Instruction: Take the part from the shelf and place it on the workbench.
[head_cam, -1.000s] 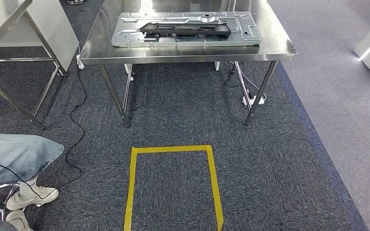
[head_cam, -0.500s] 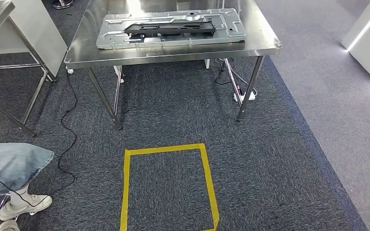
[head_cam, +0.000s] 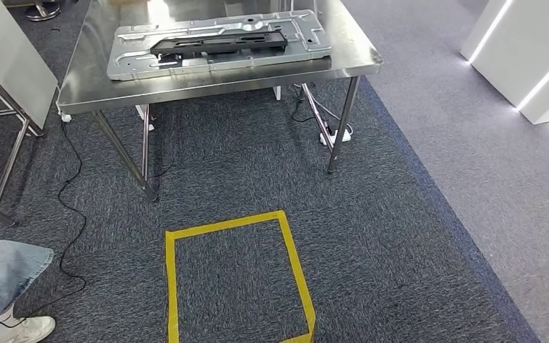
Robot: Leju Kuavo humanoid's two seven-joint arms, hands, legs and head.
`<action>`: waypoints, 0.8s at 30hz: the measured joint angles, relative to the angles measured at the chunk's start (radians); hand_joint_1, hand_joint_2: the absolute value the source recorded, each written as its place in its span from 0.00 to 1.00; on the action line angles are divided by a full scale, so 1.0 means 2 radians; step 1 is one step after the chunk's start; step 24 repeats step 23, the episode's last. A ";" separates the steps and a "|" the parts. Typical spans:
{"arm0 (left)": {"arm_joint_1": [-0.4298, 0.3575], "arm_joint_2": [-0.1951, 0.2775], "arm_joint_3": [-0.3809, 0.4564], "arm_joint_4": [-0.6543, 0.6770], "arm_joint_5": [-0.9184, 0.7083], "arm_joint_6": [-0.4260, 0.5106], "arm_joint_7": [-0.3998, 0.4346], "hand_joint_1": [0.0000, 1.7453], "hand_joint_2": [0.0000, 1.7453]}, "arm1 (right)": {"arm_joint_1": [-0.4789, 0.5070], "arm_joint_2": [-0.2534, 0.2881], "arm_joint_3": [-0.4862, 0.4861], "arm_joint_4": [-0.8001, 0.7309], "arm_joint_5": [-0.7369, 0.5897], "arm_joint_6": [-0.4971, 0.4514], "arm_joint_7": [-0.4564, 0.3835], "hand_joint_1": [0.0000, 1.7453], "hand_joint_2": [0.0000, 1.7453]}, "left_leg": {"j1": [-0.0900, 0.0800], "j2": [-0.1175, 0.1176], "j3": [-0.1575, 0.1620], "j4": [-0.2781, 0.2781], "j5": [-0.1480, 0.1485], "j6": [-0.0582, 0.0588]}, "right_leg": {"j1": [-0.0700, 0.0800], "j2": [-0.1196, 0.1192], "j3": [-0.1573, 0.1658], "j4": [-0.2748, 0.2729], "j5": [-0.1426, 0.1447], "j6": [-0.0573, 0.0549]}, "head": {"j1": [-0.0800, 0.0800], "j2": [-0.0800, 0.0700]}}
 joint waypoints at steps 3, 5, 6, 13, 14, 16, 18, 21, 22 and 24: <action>-0.006 0.002 -0.032 -0.015 0.028 0.000 -0.003 0.00 0.00 | 0.017 -0.002 0.011 0.005 -0.017 0.007 -0.004 0.00 0.00 | 0.000 0.018 0.000 -0.006 0.004 0.009 | 0.001 -0.031 -0.035 0.073 -0.044 0.003 | 0.002 0.000; -0.015 0.003 -0.048 -0.030 0.043 -0.001 -0.005 0.00 0.00 | 0.032 -0.002 0.016 0.016 -0.026 0.010 -0.006 0.00 0.00 | -0.002 0.031 -0.002 -0.006 0.003 0.010 | 0.001 -0.038 -0.059 0.125 -0.063 0.005 | 0.002 0.000; -0.021 0.003 -0.055 -0.039 0.048 -0.001 -0.005 0.00 0.00 | 0.041 -0.002 0.018 0.023 -0.030 0.011 -0.006 0.00 0.00 | -0.003 0.038 -0.002 -0.006 0.002 0.010 | 0.000 -0.040 -0.060 0.128 -0.060 0.006 | 0.002 0.000; -0.055 0.007 -0.102 -0.095 0.091 -0.002 -0.010 0.00 0.00 | 0.089 -0.004 0.033 0.061 -0.055 0.021 -0.012 0.00 0.00 | -0.007 0.072 0.006 0.000 -0.010 -0.006 | 0.005 -0.066 0.013 -0.007 -0.003 -0.007 | 0.001 0.000; -0.054 0.008 -0.108 -0.096 0.098 -0.002 -0.011 0.00 0.00 | 0.089 -0.004 0.035 0.060 -0.059 0.023 -0.014 0.00 0.00 | -0.006 0.074 0.008 0.000 -0.012 -0.009 | 0.003 -0.061 0.013 -0.008 -0.001 -0.010 | 0.001 0.000; -0.042 0.009 -0.118 -0.090 0.109 -0.002 -0.011 0.00 0.00 | 0.081 -0.004 0.038 0.049 -0.065 0.025 -0.016 0.00 0.00 | -0.004 0.055 0.004 0.018 -0.028 -0.014 | 0.000 -0.050 0.013 -0.012 0.002 -0.016 | 0.001 0.000; -0.024 0.010 -0.124 -0.077 0.114 -0.002 -0.011 0.00 0.00 | 0.066 -0.005 0.041 0.033 -0.068 0.026 -0.017 0.00 0.00 | -0.001 0.027 -0.019 0.072 -0.063 -0.018 | -0.001 -0.039 0.012 -0.014 0.004 -0.019 | 0.001 0.000; 0.008 0.011 -0.131 -0.050 0.117 -0.002 -0.010 0.00 0.00 | 0.040 -0.005 0.044 0.005 -0.070 0.026 -0.018 0.00 0.00 | 0.001 0.017 -0.052 0.136 -0.083 -0.020 | -0.001 -0.022 0.011 -0.012 0.004 -0.019 | 0.001 0.000; 0.018 0.011 -0.132 -0.040 0.118 -0.002 -0.010 0.00 0.00 | 0.032 -0.005 0.045 -0.006 -0.070 0.026 -0.019 0.00 0.00 | 0.001 0.016 -0.048 0.125 -0.070 -0.020 | -0.001 -0.016 0.011 -0.012 0.004 -0.019 | 0.001 0.000; 0.023 0.012 -0.133 -0.035 0.118 -0.002 -0.010 0.00 0.00 | 0.027 -0.005 0.045 -0.011 -0.070 0.026 -0.019 0.00 0.00 | 0.001 0.016 -0.046 0.116 -0.062 -0.020 | -0.001 -0.014 0.012 -0.011 0.004 -0.018 | 0.001 0.000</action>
